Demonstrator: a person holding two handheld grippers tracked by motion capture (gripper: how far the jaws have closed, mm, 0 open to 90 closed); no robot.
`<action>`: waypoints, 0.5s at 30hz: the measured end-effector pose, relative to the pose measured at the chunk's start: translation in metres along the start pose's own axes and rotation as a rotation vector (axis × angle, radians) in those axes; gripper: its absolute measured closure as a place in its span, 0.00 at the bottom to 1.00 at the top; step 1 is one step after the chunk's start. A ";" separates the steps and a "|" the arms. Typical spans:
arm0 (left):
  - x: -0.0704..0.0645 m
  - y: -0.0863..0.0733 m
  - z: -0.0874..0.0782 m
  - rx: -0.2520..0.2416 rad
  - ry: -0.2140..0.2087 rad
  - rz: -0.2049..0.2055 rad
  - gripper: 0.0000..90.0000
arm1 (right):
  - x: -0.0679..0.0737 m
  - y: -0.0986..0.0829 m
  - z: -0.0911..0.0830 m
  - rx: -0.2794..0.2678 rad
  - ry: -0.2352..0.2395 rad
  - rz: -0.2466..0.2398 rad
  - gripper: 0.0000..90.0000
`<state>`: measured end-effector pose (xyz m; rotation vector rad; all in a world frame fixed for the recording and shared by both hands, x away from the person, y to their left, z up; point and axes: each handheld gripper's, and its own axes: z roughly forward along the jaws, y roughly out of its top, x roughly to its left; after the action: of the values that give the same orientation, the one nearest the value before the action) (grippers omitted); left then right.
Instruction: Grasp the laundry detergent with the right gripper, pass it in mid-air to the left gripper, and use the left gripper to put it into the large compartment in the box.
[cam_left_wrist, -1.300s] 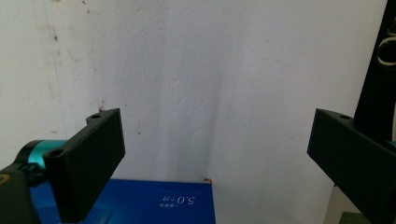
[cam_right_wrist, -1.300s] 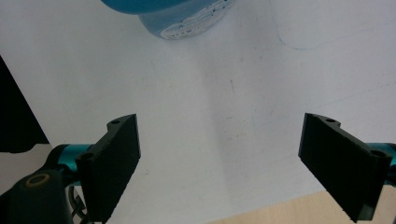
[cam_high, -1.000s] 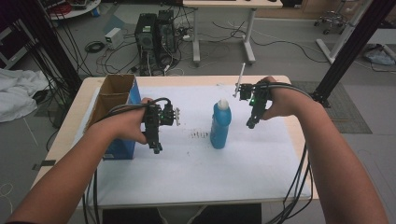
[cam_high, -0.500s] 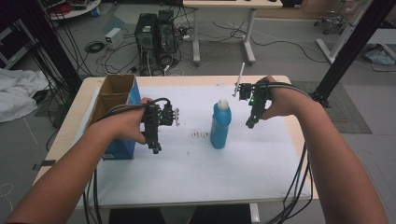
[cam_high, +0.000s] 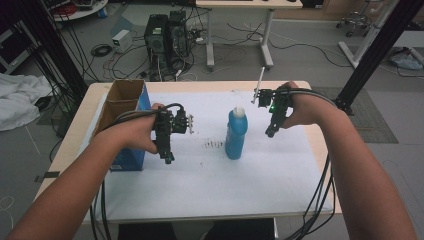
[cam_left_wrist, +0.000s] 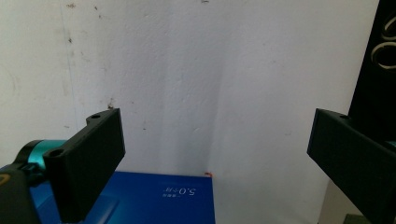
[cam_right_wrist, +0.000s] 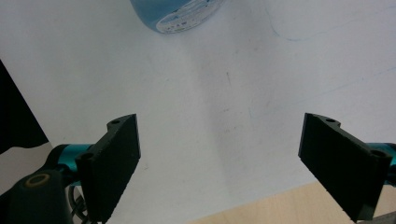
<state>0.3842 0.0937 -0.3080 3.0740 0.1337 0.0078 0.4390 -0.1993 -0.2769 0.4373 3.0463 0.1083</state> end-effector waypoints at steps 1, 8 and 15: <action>0.000 0.000 0.000 0.000 0.000 0.000 0.05 | 0.001 0.000 0.000 0.004 0.003 0.005 0.13; 0.003 -0.002 -0.001 -0.010 0.001 0.007 0.05 | 0.002 -0.003 0.000 -0.033 0.013 0.041 0.13; -0.001 -0.009 -0.003 -0.027 0.008 -0.001 0.05 | 0.011 -0.015 0.006 -0.087 0.008 0.100 0.13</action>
<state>0.3823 0.1031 -0.3059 3.0470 0.1337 0.0215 0.4246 -0.2103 -0.2844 0.5846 3.0129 0.2472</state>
